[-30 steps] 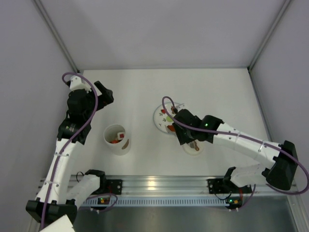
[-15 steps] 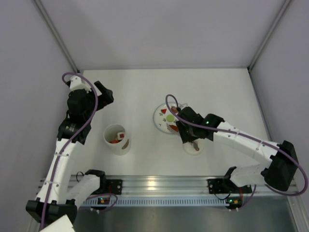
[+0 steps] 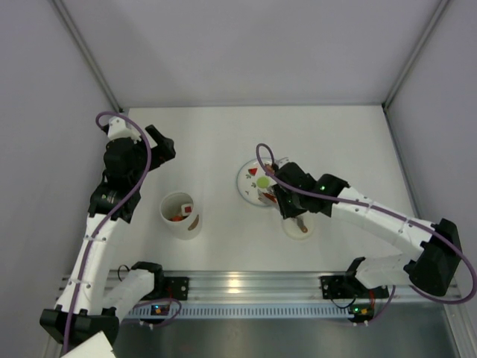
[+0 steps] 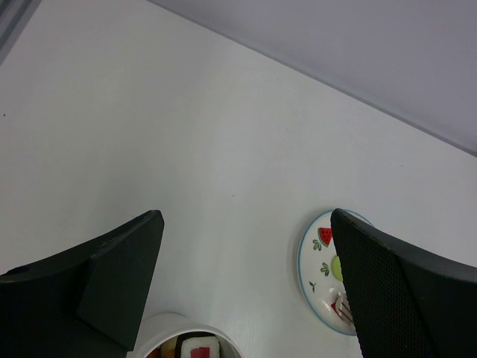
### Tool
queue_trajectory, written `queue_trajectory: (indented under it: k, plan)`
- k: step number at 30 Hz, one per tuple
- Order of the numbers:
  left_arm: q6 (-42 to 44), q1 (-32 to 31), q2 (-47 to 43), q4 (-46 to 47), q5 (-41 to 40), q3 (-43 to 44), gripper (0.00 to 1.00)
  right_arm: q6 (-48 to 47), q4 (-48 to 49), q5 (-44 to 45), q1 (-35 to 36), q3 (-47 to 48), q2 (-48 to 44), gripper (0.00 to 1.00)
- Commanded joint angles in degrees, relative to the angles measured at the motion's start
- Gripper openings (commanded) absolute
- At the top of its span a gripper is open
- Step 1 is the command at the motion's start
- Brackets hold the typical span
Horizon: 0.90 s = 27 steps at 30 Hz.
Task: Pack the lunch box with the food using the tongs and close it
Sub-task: Pick up the fake food from the plate, then place the fake food in the packing box.
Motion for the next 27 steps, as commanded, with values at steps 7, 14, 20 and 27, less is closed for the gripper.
queue_trajectory:
  k: [7,14,20,27]
  plan:
    - [0.1,0.4,-0.3,1.3,0.0,-0.4,0.99,-1.5,0.4,1.7,-0.5,9.8,0.1,0.25]
    - [0.1,0.4,-0.3,1.3,0.0,-0.3,0.99,-1.9,-0.1,2.0,-0.5,12.3,1.3,0.24]
    - [0.3,0.4,-0.3,1.2,0.0,-0.3,0.99,-2.1,-0.2,2.2,-0.5,13.7,2.1,0.23]
    - [0.2,0.4,-0.2,1.2,0.0,-0.3,0.99,-2.3,-0.9,2.6,-0.5,14.9,2.2,0.23]
